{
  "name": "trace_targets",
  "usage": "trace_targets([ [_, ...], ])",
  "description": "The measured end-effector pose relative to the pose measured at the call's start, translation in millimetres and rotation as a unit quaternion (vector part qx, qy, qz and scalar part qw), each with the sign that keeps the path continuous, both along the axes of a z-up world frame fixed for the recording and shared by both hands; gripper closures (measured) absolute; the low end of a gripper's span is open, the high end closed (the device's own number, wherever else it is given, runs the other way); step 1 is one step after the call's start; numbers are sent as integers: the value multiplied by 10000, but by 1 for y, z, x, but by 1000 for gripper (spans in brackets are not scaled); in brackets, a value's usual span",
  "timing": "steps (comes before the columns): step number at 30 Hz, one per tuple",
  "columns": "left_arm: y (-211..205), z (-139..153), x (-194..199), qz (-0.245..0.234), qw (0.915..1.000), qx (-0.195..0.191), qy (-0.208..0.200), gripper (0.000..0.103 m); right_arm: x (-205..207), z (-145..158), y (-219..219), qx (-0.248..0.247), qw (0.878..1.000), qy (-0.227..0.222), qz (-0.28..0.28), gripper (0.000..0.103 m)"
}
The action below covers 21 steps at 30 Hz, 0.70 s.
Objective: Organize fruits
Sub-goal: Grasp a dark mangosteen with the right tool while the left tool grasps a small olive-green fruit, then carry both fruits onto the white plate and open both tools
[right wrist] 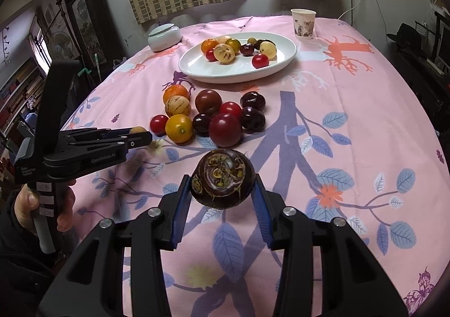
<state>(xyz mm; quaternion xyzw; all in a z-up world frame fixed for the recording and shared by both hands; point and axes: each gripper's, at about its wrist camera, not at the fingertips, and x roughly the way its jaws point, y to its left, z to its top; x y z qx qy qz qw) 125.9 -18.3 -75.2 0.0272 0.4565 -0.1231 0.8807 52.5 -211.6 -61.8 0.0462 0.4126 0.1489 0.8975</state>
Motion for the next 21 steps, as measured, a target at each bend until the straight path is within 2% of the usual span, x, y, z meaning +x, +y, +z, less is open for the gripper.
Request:
trace_targets([
  [6,-1,25,-19,-199,9995,-86,-214,76,-2,8,5,-78,10000,-26,37,60],
  [10,1,42,-18,-288,9990,-34,-333,76,2,19,6,-174,9998,-104,67,60],
  [17,3,84,12,-344,9970,169,-678,76,33,44,14,-473,9975,-230,474,60],
  [21,1,101,54,-378,9971,157,-639,76,71,56,15,-371,9968,-199,684,60],
])
